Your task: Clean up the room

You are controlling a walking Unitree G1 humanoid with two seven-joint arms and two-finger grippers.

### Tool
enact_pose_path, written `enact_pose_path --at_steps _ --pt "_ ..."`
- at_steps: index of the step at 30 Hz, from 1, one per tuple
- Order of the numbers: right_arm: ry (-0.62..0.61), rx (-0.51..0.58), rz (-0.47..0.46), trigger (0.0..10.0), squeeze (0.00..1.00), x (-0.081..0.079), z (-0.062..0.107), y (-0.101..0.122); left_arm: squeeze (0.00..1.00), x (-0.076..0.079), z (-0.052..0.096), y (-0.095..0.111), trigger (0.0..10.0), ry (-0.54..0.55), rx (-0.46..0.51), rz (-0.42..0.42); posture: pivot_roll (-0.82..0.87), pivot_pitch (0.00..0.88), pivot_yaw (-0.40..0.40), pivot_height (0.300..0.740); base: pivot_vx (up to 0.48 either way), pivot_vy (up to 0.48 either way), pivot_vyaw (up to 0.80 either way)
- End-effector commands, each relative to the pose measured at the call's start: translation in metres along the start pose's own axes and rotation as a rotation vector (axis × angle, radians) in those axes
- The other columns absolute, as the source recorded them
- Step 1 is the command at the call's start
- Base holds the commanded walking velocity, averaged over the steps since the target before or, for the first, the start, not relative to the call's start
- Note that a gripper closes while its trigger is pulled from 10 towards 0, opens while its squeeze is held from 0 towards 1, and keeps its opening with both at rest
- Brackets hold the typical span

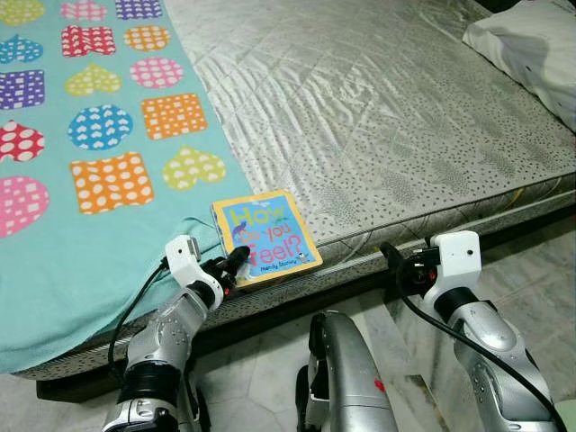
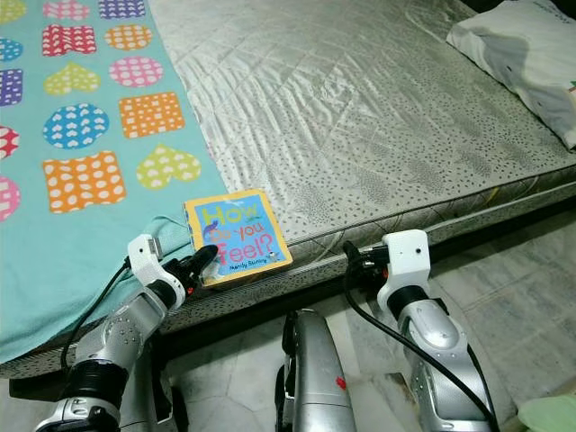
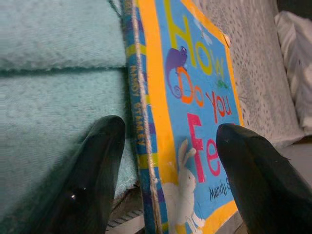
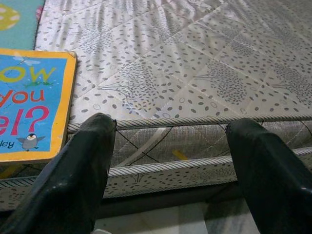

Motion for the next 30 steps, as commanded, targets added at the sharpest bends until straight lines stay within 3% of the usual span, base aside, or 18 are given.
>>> enact_pose_path --at_steps 1,8,15,16,17,20,30 --pt "-0.018 0.017 0.007 10.0 0.0 0.005 0.004 0.006 0.0 -0.006 0.001 -0.009 10.0 0.013 -0.03 0.019 -0.17 0.237 -0.113 0.537 0.0 0.0 0.0" --pt "-0.018 0.044 0.01 10.0 0.0 0.004 -0.001 0.011 0.0 -0.011 -0.005 -0.006 10.0 -0.04 -0.079 0.073 -0.2 0.224 -0.113 0.537 0.0 0.0 0.0" --pt "-0.023 0.056 0.014 10.0 0.0 0.001 -0.011 0.013 0.0 0.014 -0.013 -0.018 10.0 -0.221 -0.197 0.133 -0.2 0.209 -0.109 0.537 0.0 0.0 0.0" --pt "-0.022 0.057 0.014 10.0 0.0 0.0 -0.013 0.014 0.0 0.016 -0.012 -0.019 3.8 -0.24 -0.21 0.139 -0.2 0.209 -0.109 0.537 0.0 0.0 0.0" --pt "-0.019 0.059 0.014 10.0 0.0 -0.001 -0.014 0.014 0.0 0.018 -0.012 -0.02 0.0 -0.255 -0.218 0.143 -0.2 0.207 -0.109 0.537 0.0 0.0 0.0" --pt "-0.008 0.065 0.02 10.0 0.0 -0.006 -0.014 0.014 0.0 0.02 -0.012 -0.021 0.0 -0.288 -0.226 0.163 -0.2 0.202 -0.109 0.537 0.0 0.0 0.0" --pt "-0.007 0.1 0.038 10.0 0.0 -0.001 -0.014 0.023 0.0 -0.001 -0.006 -0.011 0.0 -0.24 -0.146 0.313 -0.19 0.169 -0.117 0.537 0.0 0.0 0.0"
Point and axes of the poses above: a point about 5 cm out from each wrist's last joint towards the gripper, its own z axis pointing back from the gripper into the wrist, its own y axis along the axis of the wrist's last joint, x = y × z, the point moved 2 cm from there along -z, pointing out of the wrist towards the gripper, and after that the axes turned 2 degrees about -z, right-handed, at the moved point
